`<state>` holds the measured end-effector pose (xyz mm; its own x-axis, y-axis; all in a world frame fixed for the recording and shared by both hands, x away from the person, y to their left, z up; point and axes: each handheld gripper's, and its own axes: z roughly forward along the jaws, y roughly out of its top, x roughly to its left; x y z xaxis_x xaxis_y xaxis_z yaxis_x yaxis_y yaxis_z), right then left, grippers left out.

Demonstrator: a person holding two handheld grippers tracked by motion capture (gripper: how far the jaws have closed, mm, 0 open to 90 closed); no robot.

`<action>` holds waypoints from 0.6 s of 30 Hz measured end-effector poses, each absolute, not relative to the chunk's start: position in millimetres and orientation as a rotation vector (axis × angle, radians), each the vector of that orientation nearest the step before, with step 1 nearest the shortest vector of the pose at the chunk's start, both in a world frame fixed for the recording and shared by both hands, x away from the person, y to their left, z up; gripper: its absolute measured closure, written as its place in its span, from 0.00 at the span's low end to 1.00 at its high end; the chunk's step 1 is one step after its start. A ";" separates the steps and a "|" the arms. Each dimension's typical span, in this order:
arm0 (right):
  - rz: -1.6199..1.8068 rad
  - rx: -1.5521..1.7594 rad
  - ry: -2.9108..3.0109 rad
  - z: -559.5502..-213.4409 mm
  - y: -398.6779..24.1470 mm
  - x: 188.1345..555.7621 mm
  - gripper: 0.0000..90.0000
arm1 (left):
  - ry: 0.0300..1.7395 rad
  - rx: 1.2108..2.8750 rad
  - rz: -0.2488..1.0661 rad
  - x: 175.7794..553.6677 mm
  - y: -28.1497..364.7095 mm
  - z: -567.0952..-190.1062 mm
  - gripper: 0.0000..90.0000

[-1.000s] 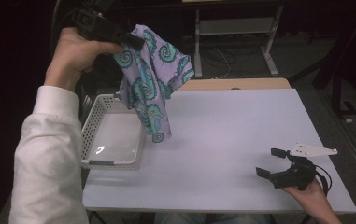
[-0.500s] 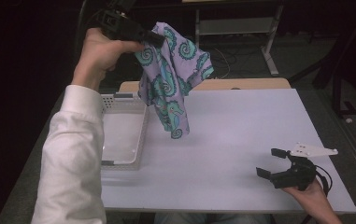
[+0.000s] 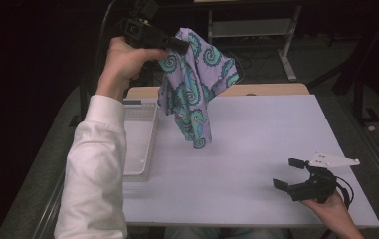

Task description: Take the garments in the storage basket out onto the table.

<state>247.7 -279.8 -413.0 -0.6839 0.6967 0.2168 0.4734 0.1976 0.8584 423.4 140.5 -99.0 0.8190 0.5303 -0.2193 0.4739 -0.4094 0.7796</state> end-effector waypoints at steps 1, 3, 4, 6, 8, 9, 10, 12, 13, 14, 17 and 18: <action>1.485 1.123 2.250 -413.0 -279.8 247.6 0.00 | 0.739 2.070 0.073 424.2 139.6 -100.9 0.92; 1.485 1.122 2.250 -413.0 -279.9 247.7 0.00 | 0.738 2.065 0.063 425.5 137.9 -104.4 0.92; 1.485 1.122 2.250 -413.1 -279.9 247.8 0.00 | 0.736 2.066 0.059 426.1 136.9 -106.3 0.92; 1.485 1.122 2.250 -413.0 -280.0 247.7 0.00 | 0.733 2.069 0.051 427.0 134.5 -111.0 0.91; 1.485 1.122 2.251 -413.0 -279.9 247.7 0.00 | 0.730 2.075 0.037 427.6 132.5 -116.7 0.91; 1.484 1.121 2.252 -413.1 -279.9 247.7 0.00 | 0.728 2.083 0.030 428.2 131.0 -121.4 0.91; 1.484 1.122 2.253 -413.1 -279.7 247.6 0.00 | 0.727 2.085 0.024 428.6 129.8 -124.5 0.91; 1.484 1.122 2.255 -413.2 -279.3 247.6 0.00 | 0.724 2.091 0.007 429.5 127.1 -132.9 0.91; 1.483 1.121 2.255 -413.4 -279.2 247.6 0.00 | 0.720 2.096 -0.003 430.5 125.6 -137.9 0.91; 1.482 1.121 2.256 -413.4 -278.8 247.5 0.00 | 0.721 2.096 -0.011 431.2 124.3 -141.4 0.91; 1.479 1.121 2.258 -413.5 -278.7 247.5 0.00 | 0.724 2.096 -0.028 433.6 121.5 -150.0 0.91; 1.481 1.120 2.257 -413.5 -278.8 247.6 0.00 | 0.725 2.095 -0.033 434.3 120.8 -152.3 0.91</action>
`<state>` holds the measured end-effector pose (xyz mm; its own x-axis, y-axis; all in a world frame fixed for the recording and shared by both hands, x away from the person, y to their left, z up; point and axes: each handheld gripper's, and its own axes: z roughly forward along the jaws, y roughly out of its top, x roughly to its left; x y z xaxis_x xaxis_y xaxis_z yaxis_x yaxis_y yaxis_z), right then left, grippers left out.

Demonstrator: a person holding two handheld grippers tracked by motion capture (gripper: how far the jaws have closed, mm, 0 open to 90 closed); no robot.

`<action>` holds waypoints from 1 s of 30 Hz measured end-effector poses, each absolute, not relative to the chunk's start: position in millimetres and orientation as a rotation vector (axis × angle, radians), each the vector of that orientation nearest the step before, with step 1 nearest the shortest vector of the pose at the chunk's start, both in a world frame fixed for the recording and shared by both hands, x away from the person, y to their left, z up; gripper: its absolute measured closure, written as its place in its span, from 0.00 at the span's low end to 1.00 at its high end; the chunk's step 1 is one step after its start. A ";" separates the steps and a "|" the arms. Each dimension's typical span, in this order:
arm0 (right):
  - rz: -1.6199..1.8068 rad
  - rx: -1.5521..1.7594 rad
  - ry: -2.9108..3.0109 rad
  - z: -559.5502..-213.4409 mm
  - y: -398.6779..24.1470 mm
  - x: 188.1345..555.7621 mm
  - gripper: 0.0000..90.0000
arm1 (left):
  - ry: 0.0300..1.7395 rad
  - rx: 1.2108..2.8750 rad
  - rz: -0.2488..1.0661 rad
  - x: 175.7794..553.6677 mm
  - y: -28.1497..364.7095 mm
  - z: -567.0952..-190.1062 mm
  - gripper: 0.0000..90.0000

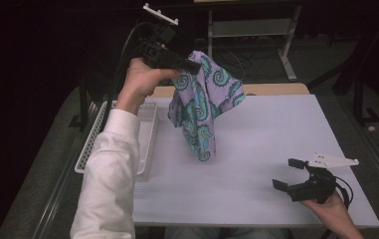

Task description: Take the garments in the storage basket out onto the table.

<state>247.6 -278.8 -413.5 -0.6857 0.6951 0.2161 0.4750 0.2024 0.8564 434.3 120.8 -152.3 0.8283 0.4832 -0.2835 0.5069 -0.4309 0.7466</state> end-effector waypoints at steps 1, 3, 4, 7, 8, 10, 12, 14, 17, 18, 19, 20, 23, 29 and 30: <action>1.482 1.120 2.256 -413.6 -278.9 247.7 0.00 | 0.724 2.093 -0.038 435.0 120.1 -154.4 0.91; 1.481 1.122 2.256 -413.6 -279.1 247.6 0.00 | 0.726 2.089 -0.047 435.7 118.8 -158.5 0.91; 1.482 1.124 2.255 -413.5 -279.4 247.6 0.00 | 0.722 2.088 -0.051 436.2 118.3 -160.6 0.91; 1.481 1.122 2.257 -413.4 -279.4 247.5 0.00 | 0.726 2.084 -0.062 437.9 116.9 -167.3 0.91; 1.480 1.121 2.257 -413.5 -279.3 247.5 0.00 | 0.733 2.075 -0.072 438.3 116.1 -169.9 0.91; 1.483 1.120 2.257 -413.3 -279.1 247.3 0.00 | 0.734 2.070 -0.087 439.6 115.0 -174.8 0.91; 1.483 1.120 2.258 -413.3 -279.2 247.2 0.00 | 0.730 2.066 -0.102 441.4 113.7 -181.5 0.91; 1.484 1.118 2.258 -413.4 -279.4 247.5 0.00 | 0.737 2.069 -0.107 443.2 112.1 -188.7 0.91; 1.481 1.120 2.260 -413.6 -279.2 247.7 0.00 | 0.750 2.067 -0.130 446.5 110.0 -200.5 0.91; 1.480 1.119 2.261 -413.6 -279.1 247.7 0.00 | 0.752 2.066 -0.140 447.7 109.4 -204.0 0.91; 1.478 1.119 2.263 -413.5 -279.2 247.6 0.00 | 0.756 2.062 -0.148 448.8 108.6 -207.3 0.91; 1.480 1.119 2.261 -413.7 -279.1 247.7 0.00 | 0.760 2.062 -0.153 449.7 107.7 -210.3 0.91; 1.481 1.121 2.260 -413.7 -279.4 247.8 0.00 | 0.767 2.060 -0.168 451.6 104.2 -218.7 0.91; 1.482 1.121 2.261 -413.6 -279.5 247.8 0.00 | 0.764 2.044 -0.185 452.6 95.9 -233.6 0.91; 1.483 1.120 2.261 -413.7 -279.5 247.8 0.00 | 0.765 2.046 -0.186 452.6 94.4 -235.9 0.91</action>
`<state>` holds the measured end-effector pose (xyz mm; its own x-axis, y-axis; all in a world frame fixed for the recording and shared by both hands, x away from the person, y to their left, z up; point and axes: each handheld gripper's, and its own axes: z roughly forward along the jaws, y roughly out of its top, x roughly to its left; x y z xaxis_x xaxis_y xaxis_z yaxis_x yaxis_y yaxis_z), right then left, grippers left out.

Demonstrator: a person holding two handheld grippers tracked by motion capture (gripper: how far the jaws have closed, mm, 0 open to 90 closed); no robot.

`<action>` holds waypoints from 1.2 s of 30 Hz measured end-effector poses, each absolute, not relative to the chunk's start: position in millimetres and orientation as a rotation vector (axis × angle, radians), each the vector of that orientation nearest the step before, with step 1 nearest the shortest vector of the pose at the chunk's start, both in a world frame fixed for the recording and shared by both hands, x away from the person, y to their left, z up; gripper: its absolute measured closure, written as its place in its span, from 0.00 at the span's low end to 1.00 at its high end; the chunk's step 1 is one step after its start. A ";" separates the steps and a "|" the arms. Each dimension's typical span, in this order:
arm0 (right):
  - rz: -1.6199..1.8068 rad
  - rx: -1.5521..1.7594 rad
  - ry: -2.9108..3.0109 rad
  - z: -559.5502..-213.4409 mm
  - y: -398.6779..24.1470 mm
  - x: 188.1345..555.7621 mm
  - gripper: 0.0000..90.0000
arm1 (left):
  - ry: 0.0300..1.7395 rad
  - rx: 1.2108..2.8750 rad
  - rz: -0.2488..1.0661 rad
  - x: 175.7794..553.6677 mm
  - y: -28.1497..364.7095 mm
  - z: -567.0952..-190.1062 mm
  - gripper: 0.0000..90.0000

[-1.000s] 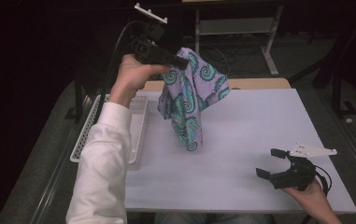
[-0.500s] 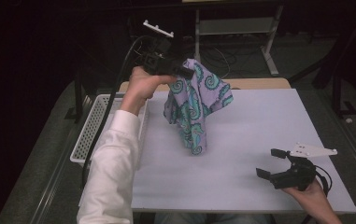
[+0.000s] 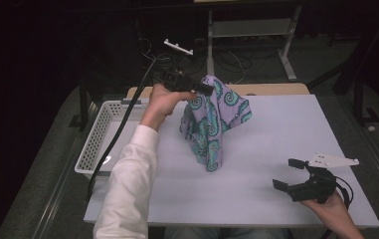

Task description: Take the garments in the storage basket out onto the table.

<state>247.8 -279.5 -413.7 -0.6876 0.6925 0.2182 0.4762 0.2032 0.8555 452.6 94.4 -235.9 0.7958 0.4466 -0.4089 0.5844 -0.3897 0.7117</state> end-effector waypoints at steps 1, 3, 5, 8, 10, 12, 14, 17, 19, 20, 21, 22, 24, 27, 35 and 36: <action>1.483 1.118 2.261 -413.7 -279.4 247.8 0.00 | 0.763 2.057 -0.183 452.3 91.8 -239.6 0.91; 1.485 1.118 2.261 -413.7 -279.4 247.9 0.00 | 0.763 2.063 -0.186 452.1 88.5 -245.0 0.90; 1.485 1.118 2.261 -413.7 -279.5 247.9 0.00 | 0.760 2.061 -0.194 452.6 86.7 -250.0 0.90; 1.484 1.116 2.259 -413.7 -279.5 248.0 0.00 | 0.761 2.062 -0.195 453.4 83.4 -256.8 0.90; 1.483 1.117 2.261 -413.7 -279.5 248.0 0.00 | 0.755 2.072 -0.197 453.6 81.2 -261.0 0.90; 1.482 1.119 2.262 -413.7 -279.6 248.0 0.00 | 0.752 2.073 -0.205 453.1 78.0 -265.8 0.90; 1.482 1.119 2.263 -413.7 -279.6 248.0 0.00 | 0.746 2.080 -0.214 452.5 74.3 -271.4 0.90; 1.483 1.120 2.262 -413.6 -279.4 247.9 0.00 | 0.739 2.109 -0.226 450.6 65.7 -281.3 0.90; 1.481 1.118 2.264 -413.6 -279.3 248.1 0.00 | 0.734 2.130 -0.237 448.7 59.0 -287.9 0.90; 1.482 1.118 2.264 -413.5 -279.2 248.1 0.00 | 0.728 2.135 -0.239 448.3 56.7 -290.3 0.90; 1.481 1.118 2.264 -413.5 -279.2 248.1 0.00 | 0.726 2.143 -0.249 447.2 53.1 -293.9 0.89; 1.482 1.115 2.262 -413.4 -279.2 248.0 0.00 | 0.722 2.147 -0.256 446.7 50.4 -296.7 0.89; 1.483 1.114 2.262 -413.3 -279.3 247.9 0.00 | 0.714 2.160 -0.263 445.9 46.2 -301.8 0.89; 1.482 1.113 2.262 -413.3 -279.4 248.1 0.00 | 0.708 2.171 -0.272 444.1 40.5 -308.6 0.86; 1.480 1.112 2.265 -413.4 -279.2 248.2 0.00 | 0.665 2.196 -0.262 439.5 32.3 -317.6 0.69; 1.480 1.113 2.265 -413.4 -279.2 248.2 0.00 | 0.660 2.192 -0.260 439.2 32.5 -316.8 0.64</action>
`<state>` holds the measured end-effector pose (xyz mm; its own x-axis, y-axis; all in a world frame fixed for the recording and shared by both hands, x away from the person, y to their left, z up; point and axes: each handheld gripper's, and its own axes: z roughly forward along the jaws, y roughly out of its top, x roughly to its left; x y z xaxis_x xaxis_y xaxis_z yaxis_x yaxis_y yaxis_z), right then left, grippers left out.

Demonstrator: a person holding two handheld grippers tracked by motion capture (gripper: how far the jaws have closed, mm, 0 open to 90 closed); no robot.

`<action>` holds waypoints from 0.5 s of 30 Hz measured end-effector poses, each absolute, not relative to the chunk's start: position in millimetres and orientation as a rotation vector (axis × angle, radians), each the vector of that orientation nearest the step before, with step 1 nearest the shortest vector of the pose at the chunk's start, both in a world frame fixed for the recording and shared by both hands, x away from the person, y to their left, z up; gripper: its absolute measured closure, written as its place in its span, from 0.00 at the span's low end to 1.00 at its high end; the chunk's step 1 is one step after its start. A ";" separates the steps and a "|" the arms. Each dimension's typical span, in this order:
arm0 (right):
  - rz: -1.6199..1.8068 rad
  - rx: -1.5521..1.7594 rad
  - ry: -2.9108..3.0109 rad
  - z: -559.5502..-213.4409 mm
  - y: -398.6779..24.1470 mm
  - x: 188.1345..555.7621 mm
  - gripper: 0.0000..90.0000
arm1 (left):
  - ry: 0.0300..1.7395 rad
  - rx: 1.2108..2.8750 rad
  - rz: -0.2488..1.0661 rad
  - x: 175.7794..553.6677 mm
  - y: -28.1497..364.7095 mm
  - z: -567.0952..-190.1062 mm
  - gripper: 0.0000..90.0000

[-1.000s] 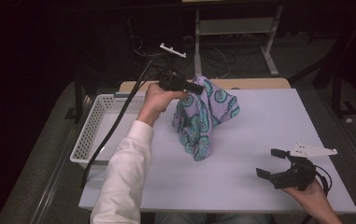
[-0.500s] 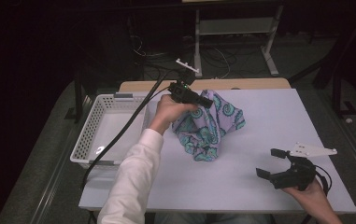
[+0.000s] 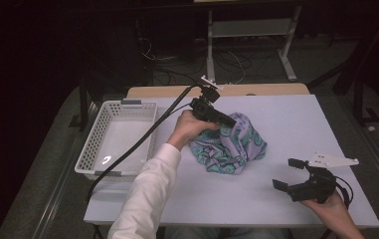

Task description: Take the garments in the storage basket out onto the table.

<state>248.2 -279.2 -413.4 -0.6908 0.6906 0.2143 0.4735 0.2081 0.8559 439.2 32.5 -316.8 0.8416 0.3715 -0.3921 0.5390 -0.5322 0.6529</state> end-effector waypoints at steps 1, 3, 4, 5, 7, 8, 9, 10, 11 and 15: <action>1.480 1.112 2.264 -413.4 -279.3 248.1 0.00 | 0.662 2.187 -0.254 438.6 32.9 -315.6 0.60; 1.483 1.113 2.262 -413.3 -279.3 248.0 0.00 | 0.658 2.181 -0.237 436.8 33.9 -312.4 0.53; 1.482 1.113 2.263 -413.3 -279.2 247.9 0.00 | 0.653 2.183 -0.227 436.2 34.7 -311.1 0.50; 1.482 1.112 2.264 -413.3 -279.2 247.9 0.00 | 0.654 2.185 -0.205 434.4 35.6 -308.9 0.46; 1.482 1.111 2.264 -413.0 -278.8 247.6 0.00 | 0.649 2.194 -0.161 431.2 37.2 -305.8 0.38; 1.482 1.111 2.264 -413.0 -278.6 247.5 0.00 | 0.646 2.199 -0.146 429.2 37.7 -304.5 0.34; 1.480 1.109 2.265 -413.1 -278.6 247.6 0.00 | 0.641 2.205 -0.148 428.1 38.5 -303.2 0.31; 1.479 1.109 2.265 -413.2 -278.6 247.6 0.00 | 0.648 2.202 -0.158 427.3 39.3 -302.2 0.28; 1.479 1.110 2.265 -413.2 -278.6 247.5 0.00 | 0.650 2.198 -0.162 426.4 40.2 -301.2 0.24; 1.478 1.111 2.263 -412.8 -279.2 247.1 0.00 | 0.644 2.186 -0.156 422.8 45.5 -297.4 0.11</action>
